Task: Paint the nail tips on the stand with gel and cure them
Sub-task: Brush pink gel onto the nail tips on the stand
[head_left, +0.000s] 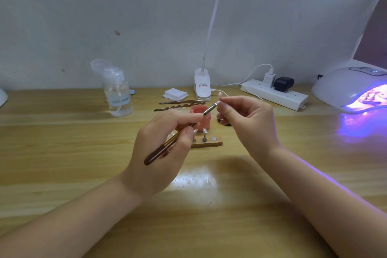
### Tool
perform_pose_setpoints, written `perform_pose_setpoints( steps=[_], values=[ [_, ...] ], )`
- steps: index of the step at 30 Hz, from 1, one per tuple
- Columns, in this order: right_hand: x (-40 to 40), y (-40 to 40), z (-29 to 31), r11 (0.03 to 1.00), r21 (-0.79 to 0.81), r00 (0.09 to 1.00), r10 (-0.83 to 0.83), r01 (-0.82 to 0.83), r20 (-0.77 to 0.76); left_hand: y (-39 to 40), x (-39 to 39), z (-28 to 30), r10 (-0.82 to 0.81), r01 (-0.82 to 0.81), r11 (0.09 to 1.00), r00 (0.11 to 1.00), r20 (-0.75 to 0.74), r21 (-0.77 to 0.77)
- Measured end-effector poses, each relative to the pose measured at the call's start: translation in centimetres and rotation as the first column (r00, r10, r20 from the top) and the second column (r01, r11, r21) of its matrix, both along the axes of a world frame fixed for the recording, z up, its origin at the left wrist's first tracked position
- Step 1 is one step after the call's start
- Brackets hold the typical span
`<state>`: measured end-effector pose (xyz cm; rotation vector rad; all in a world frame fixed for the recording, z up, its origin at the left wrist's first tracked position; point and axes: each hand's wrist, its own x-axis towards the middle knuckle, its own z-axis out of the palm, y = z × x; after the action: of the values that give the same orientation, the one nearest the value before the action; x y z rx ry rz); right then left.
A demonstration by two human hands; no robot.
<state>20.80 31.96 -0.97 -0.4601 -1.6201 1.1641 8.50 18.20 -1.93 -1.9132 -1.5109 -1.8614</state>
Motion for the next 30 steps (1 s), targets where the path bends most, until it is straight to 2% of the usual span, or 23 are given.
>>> perform_pose_setpoints(
  steps=[3, 9, 16, 22, 27, 30],
  values=[
    [-0.06, -0.07, -0.08, 1.000, 0.008, 1.000, 0.002, -0.002, 0.005, -0.07, 0.08, 0.01, 0.004, -0.004, 1.000, 0.999, 0.039, -0.008],
    [-0.14, -0.18, -0.12, 1.000, 0.020, 1.000, 0.000, 0.000, 0.003, 0.07, 0.08, -0.22, -0.007, 0.006, 1.000, 1.000, -0.017, -0.020],
    [-0.11, -0.11, -0.25, 1.000, 0.009, 1.000, -0.007, 0.007, 0.010, -0.23, 0.22, -0.05, 0.012, -0.008, 0.998, 0.998, 0.058, -0.064],
    [-0.17, -0.21, -0.28, 1.000, 0.005, 1.000, -0.002, 0.002, 0.012, -0.03, 0.25, -0.17, -0.020, 0.020, 0.999, 1.000, -0.005, -0.046],
    [-0.20, -0.23, -0.35, 0.999, -0.033, 1.000, 0.005, -0.005, 0.008, -0.23, 0.17, -0.09, 0.000, 0.006, 0.998, 0.994, 0.113, -0.056],
    [-0.13, -0.31, -0.36, 1.000, -0.021, 1.000, 0.020, -0.020, 0.015, 0.01, 0.24, -0.03, 0.033, -0.029, 0.997, 0.998, 0.061, -0.068]
  ],
)
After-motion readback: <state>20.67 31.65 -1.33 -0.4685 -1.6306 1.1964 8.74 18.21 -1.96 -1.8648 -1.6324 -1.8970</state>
